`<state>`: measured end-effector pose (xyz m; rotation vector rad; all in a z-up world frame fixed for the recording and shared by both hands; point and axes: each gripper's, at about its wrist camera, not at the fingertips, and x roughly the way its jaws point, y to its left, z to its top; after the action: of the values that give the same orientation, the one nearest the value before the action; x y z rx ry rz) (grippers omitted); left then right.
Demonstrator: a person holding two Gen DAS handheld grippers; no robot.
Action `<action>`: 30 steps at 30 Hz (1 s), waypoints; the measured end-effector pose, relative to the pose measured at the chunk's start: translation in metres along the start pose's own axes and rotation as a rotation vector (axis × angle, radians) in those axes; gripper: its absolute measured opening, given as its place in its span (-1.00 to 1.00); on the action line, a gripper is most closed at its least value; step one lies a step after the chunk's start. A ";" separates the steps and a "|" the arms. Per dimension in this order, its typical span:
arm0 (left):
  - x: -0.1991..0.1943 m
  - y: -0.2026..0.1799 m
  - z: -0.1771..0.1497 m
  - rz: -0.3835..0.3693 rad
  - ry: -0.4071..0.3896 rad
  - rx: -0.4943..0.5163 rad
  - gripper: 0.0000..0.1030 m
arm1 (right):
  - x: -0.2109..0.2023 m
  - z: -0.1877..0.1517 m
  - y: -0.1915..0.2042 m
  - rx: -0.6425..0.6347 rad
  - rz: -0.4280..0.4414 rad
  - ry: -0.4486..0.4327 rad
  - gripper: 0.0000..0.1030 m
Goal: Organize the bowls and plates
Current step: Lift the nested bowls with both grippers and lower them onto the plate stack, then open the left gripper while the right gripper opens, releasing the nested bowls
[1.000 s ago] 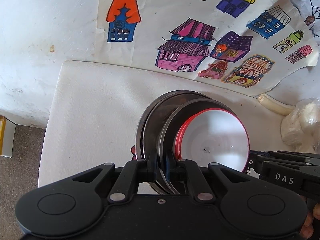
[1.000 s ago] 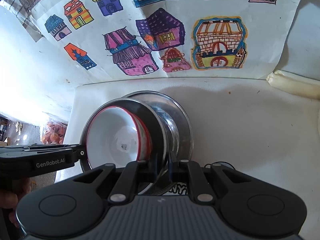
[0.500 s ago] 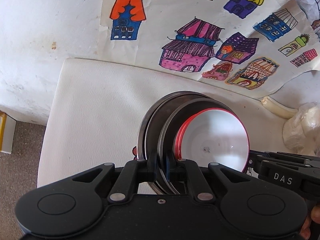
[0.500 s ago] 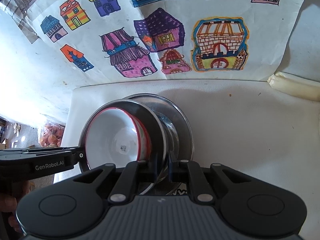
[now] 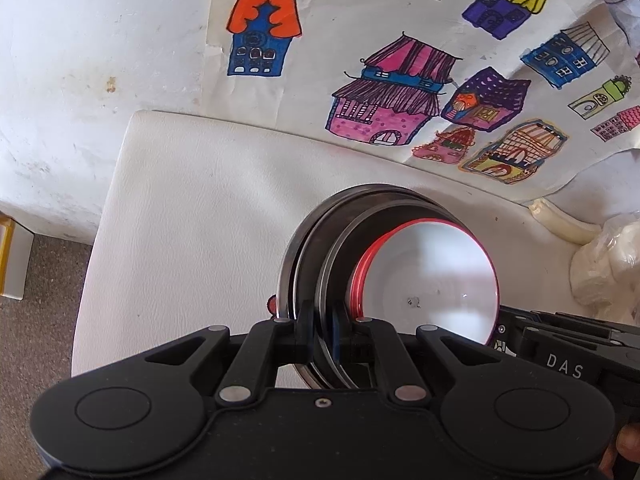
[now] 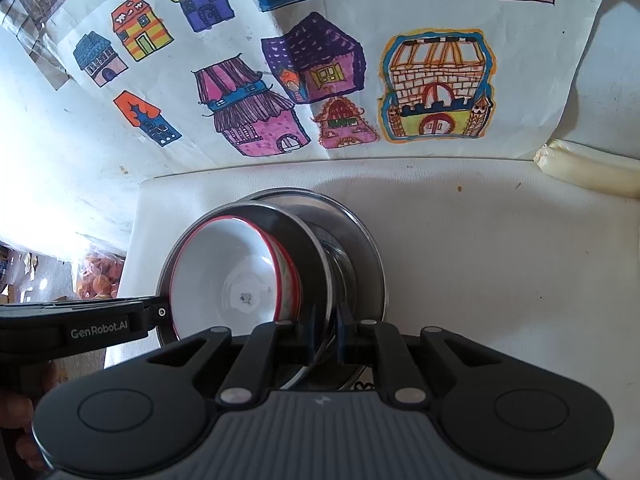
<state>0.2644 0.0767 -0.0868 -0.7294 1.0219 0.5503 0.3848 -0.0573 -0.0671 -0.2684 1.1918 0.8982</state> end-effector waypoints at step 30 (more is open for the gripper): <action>-0.004 0.000 0.002 0.064 -0.010 -0.002 -0.45 | -0.009 -0.001 0.006 0.027 -0.069 -0.065 -0.44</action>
<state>0.2635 0.0780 -0.0824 -0.6973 1.0384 0.6099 0.3787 -0.0578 -0.0581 -0.2555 1.1269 0.8244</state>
